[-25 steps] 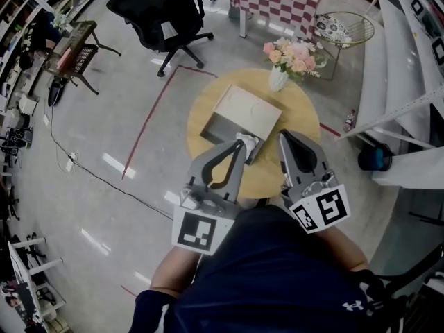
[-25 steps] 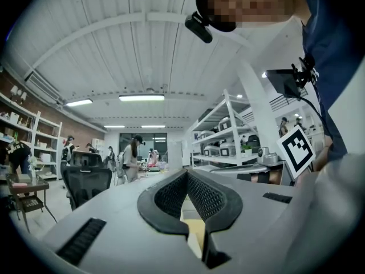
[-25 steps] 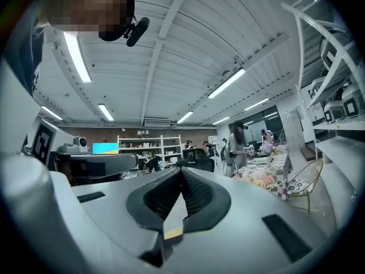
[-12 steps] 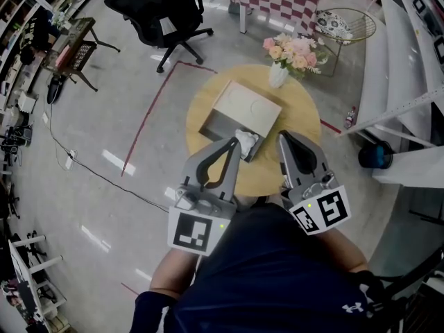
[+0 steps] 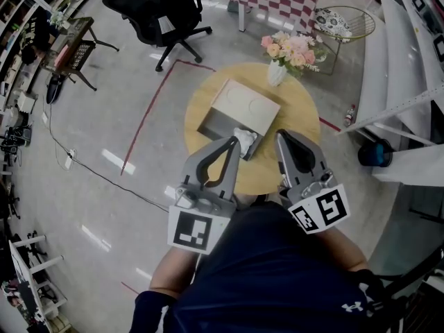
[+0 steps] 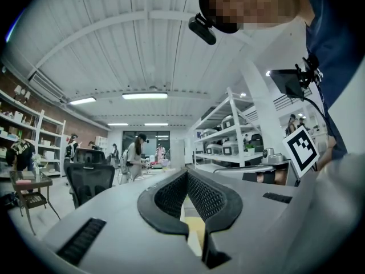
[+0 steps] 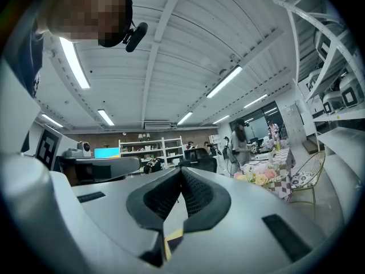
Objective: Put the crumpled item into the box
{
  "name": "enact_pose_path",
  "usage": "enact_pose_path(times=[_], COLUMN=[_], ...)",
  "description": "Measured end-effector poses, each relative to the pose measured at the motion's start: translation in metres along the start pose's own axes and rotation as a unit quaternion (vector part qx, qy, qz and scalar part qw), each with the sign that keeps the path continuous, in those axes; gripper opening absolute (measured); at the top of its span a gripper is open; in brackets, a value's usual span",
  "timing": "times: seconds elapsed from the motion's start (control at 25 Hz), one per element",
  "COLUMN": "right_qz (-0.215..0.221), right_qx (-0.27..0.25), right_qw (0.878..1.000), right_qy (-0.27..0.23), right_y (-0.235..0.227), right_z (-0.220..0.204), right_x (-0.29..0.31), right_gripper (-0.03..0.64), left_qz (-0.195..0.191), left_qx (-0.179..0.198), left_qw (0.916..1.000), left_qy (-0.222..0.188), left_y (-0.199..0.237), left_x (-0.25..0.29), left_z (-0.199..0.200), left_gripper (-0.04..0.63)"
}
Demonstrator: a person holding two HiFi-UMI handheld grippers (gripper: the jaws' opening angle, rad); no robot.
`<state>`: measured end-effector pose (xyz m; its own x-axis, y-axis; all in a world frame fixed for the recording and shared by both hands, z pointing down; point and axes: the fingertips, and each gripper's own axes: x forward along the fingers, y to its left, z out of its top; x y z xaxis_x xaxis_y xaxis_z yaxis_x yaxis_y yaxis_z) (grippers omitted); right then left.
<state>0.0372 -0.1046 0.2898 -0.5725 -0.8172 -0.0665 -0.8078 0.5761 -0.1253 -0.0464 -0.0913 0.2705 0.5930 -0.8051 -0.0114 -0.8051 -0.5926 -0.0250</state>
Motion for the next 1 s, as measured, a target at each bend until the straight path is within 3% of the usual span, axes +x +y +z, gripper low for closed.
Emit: enact_pose_path(times=[1.0], right_qz=[0.012], right_qx=[0.001], right_qw=[1.0], right_qy=[0.001], right_y=[0.0046], right_z=[-0.0035], right_x=[0.0009], right_gripper=[0.005], left_qz=[0.001], left_qx=[0.002], left_qw=[1.0], left_qy=[0.005], left_y=[-0.0009], left_x=[0.0009], left_z=[-0.0059], left_gripper=[0.017])
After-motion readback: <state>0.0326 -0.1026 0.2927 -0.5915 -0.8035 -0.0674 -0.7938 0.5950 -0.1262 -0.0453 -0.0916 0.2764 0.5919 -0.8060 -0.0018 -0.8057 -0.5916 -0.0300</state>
